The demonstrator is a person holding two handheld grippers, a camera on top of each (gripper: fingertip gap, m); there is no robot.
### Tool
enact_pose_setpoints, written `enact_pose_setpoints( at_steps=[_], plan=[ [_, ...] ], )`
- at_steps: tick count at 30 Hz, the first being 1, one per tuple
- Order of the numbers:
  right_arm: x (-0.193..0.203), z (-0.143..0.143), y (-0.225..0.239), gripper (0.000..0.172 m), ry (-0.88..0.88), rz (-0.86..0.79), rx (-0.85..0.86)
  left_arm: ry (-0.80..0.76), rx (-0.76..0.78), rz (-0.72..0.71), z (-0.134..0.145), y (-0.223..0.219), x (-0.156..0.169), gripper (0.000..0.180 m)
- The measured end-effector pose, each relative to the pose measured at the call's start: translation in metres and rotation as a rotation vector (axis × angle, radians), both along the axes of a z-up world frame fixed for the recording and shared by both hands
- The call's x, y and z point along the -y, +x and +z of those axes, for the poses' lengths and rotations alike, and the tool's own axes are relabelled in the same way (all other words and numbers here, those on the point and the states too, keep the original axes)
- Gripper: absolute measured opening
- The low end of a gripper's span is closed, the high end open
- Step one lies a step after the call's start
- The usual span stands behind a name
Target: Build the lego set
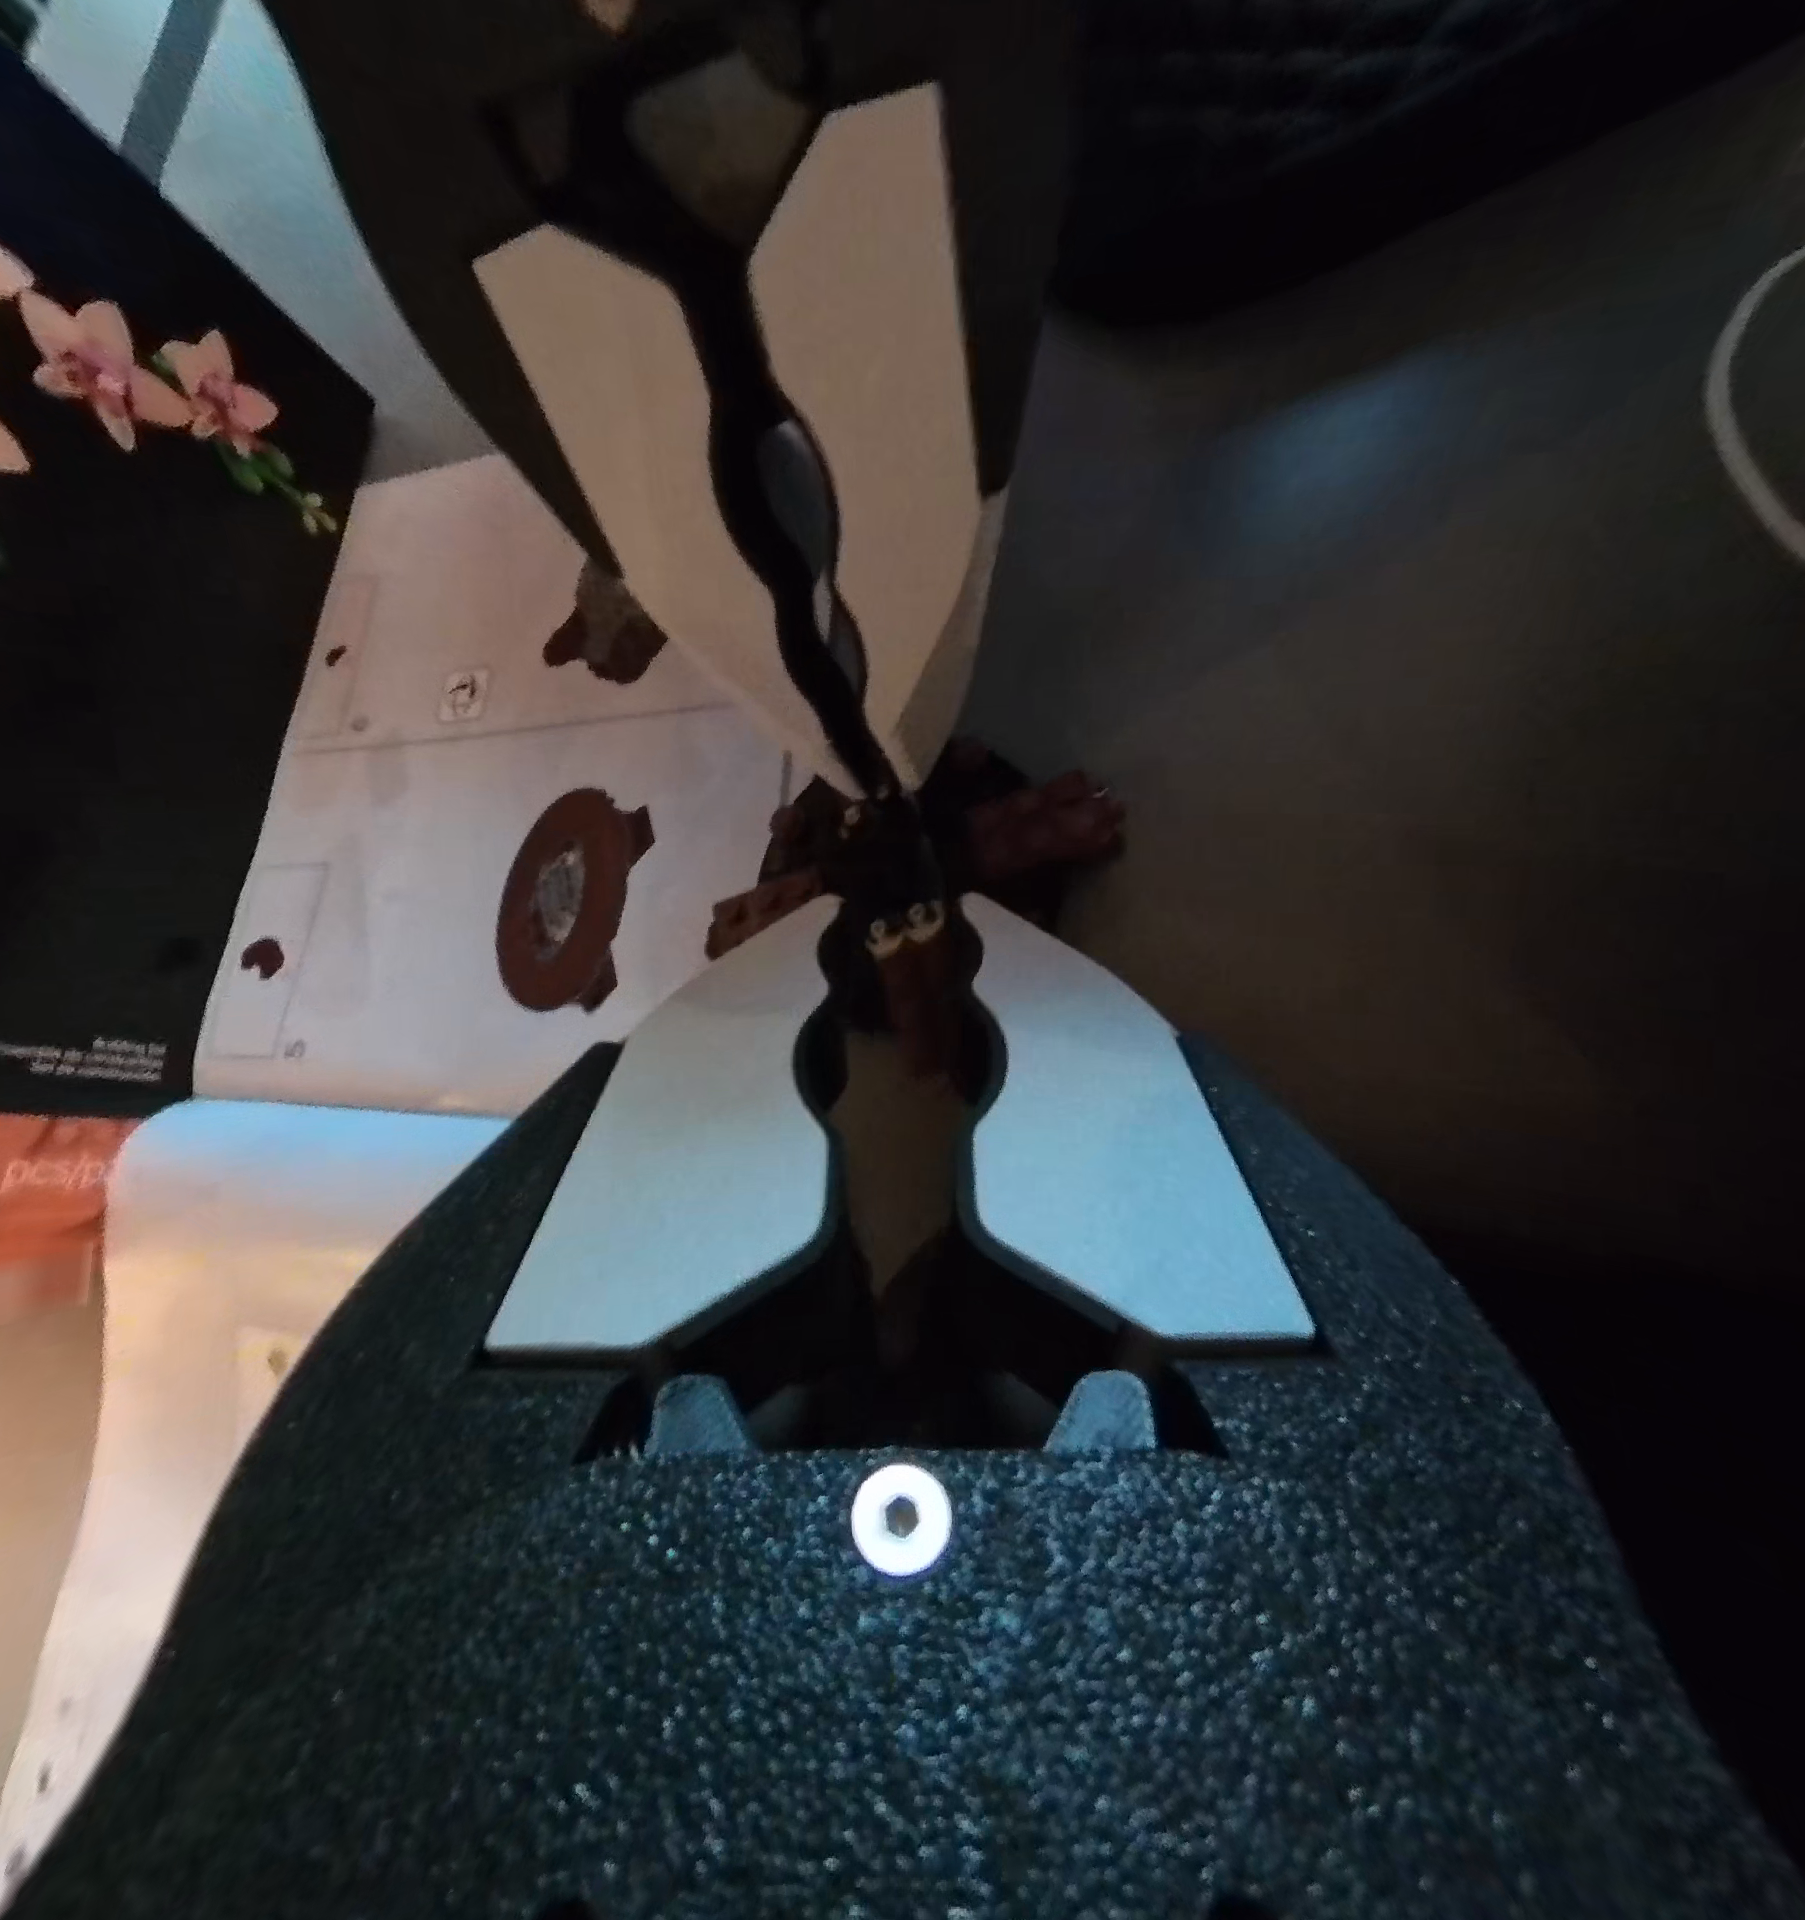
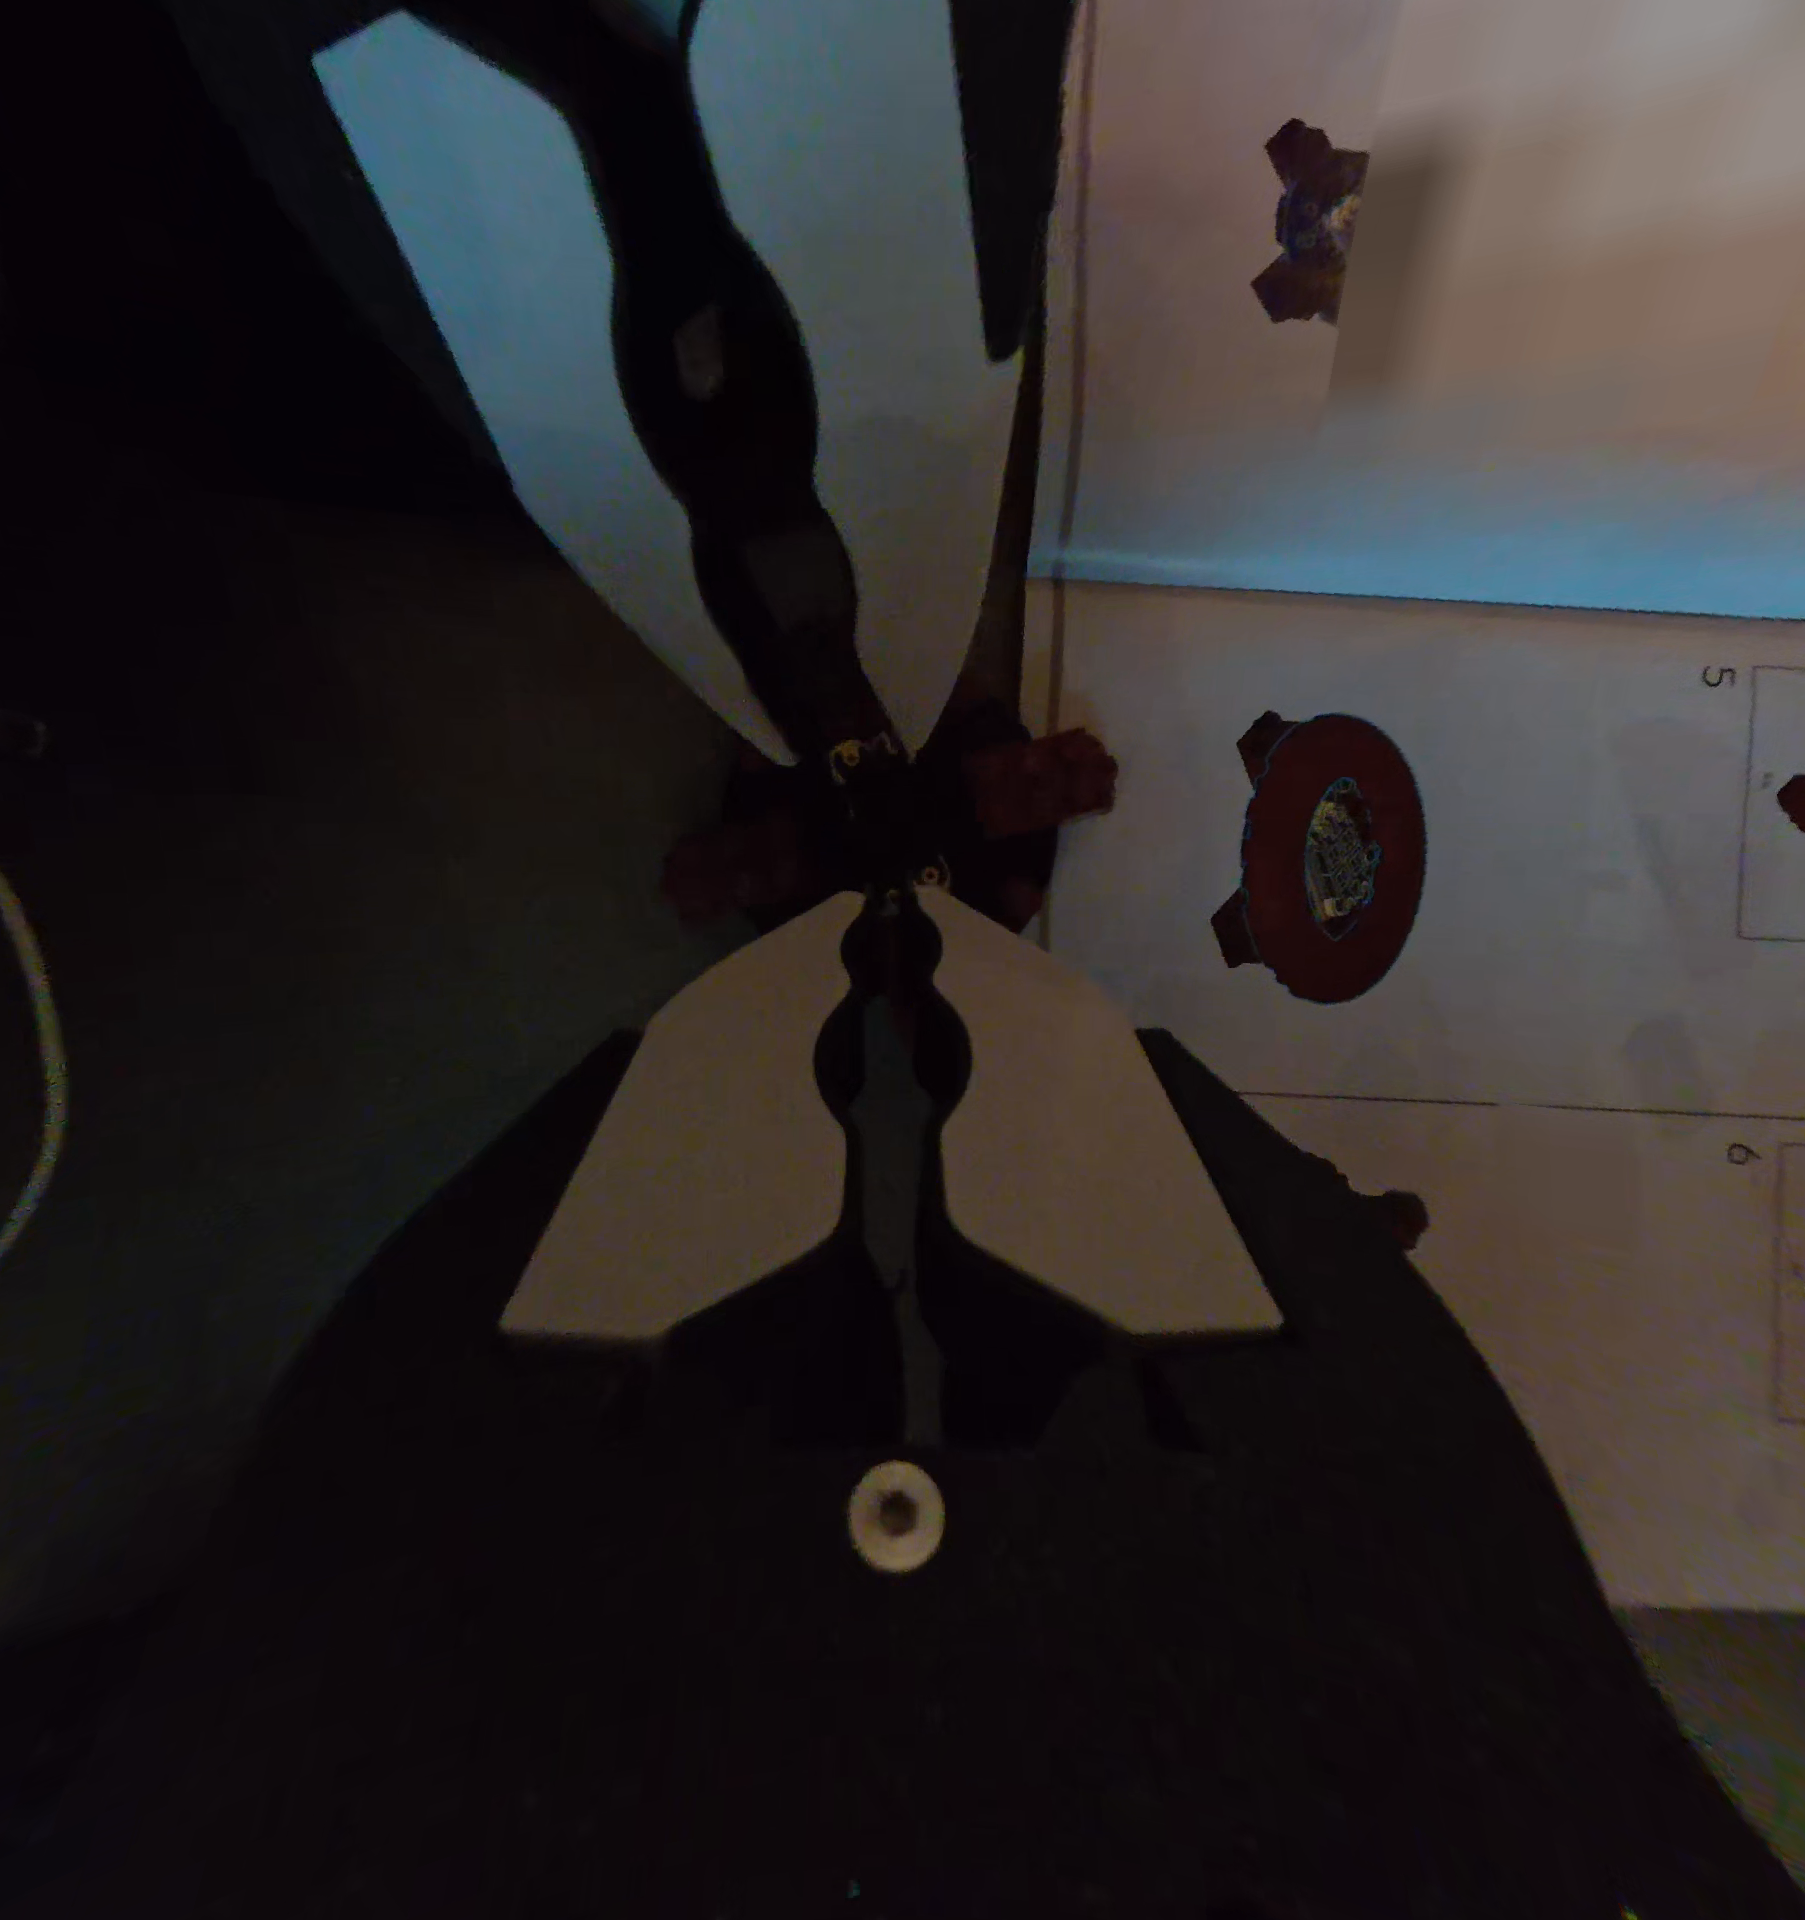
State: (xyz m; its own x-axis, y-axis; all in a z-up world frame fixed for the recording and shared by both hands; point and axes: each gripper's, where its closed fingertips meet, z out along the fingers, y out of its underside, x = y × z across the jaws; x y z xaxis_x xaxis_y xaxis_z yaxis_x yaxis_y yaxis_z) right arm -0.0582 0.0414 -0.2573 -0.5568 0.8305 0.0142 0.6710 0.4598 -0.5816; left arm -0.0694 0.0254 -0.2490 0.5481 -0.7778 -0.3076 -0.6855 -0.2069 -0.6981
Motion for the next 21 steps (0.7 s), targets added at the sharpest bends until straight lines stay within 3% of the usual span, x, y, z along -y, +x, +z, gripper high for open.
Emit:
enact_pose_setpoints(
  at_steps=[5,11,21],
  plan=[
    [0.000,0.000,0.000,0.001,0.005,-0.042,0.016,0.054,0.007,-0.065,0.009,0.014,0.002,0.012],
    [0.001,0.000,-0.002,0.001,-0.016,-0.068,0.007,0.074,-0.126,-0.094,-0.004,0.018,-0.003,0.009],
    [0.000,0.000,-0.004,0.002,-0.011,-0.065,-0.008,0.009,-0.044,-0.049,-0.006,0.017,-0.002,0.008]
  ],
)
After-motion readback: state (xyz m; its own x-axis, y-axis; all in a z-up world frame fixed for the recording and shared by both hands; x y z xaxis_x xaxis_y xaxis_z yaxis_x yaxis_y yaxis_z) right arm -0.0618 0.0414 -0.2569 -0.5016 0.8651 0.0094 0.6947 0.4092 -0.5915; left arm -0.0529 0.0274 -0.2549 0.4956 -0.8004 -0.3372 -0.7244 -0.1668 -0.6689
